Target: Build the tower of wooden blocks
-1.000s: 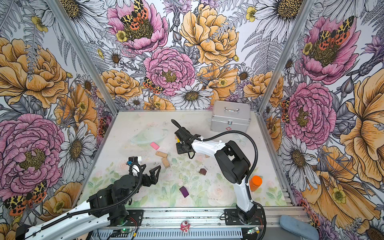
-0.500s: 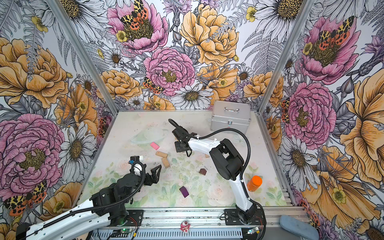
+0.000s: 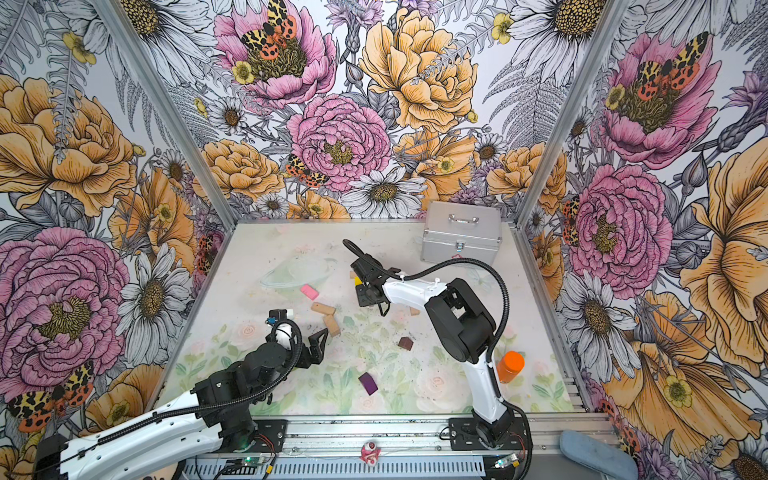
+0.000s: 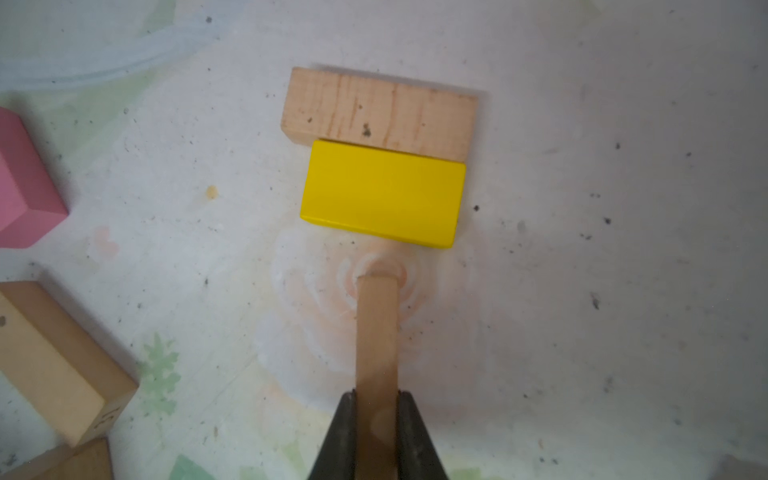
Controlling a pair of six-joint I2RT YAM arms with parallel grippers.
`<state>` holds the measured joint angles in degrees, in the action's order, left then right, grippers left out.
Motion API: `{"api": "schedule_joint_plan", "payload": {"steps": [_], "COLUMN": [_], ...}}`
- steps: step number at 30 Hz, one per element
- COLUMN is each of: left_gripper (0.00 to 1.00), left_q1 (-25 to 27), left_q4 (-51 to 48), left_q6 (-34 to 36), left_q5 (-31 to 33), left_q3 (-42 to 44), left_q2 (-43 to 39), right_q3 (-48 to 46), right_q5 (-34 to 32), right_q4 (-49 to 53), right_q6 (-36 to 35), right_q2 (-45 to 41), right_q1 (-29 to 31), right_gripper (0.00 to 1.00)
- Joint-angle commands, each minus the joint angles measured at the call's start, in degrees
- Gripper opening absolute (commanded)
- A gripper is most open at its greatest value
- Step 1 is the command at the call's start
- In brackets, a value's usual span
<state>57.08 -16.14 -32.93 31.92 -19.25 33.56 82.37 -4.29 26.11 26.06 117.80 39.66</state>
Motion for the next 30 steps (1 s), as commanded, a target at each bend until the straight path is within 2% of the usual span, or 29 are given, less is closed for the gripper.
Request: {"api": "schedule_joint_plan", "payload": {"steps": [1, 17, 23, 30], "left_gripper": [0.99, 0.99, 0.99, 0.98], "left_q1": [-0.4, 1.5, 2.4, 2.6], "left_q4": [2.1, 7.2, 8.6, 6.6], "left_q6": [-0.1, -0.7, 0.4, -0.2], "left_q5": [-1.6, -2.4, -2.5, -1.0], "left_q3": [-2.3, -4.9, -5.9, -5.9], "left_q2": [1.2, 9.1, 11.5, 9.7], "right_q3": [-4.1, -21.2, -21.0, -18.3], "right_q5": [0.4, -1.7, -2.4, -6.5], "right_q4": [0.9, 0.3, 0.3, 2.0], "right_q6": [0.3, -0.4, -0.8, -0.3], "right_q2": [-3.4, -19.9, -19.1, -16.3], "right_q1": [-0.8, -6.9, -7.0, -5.1], "right_gripper": [0.12, 0.12, 0.12, 0.12]}}
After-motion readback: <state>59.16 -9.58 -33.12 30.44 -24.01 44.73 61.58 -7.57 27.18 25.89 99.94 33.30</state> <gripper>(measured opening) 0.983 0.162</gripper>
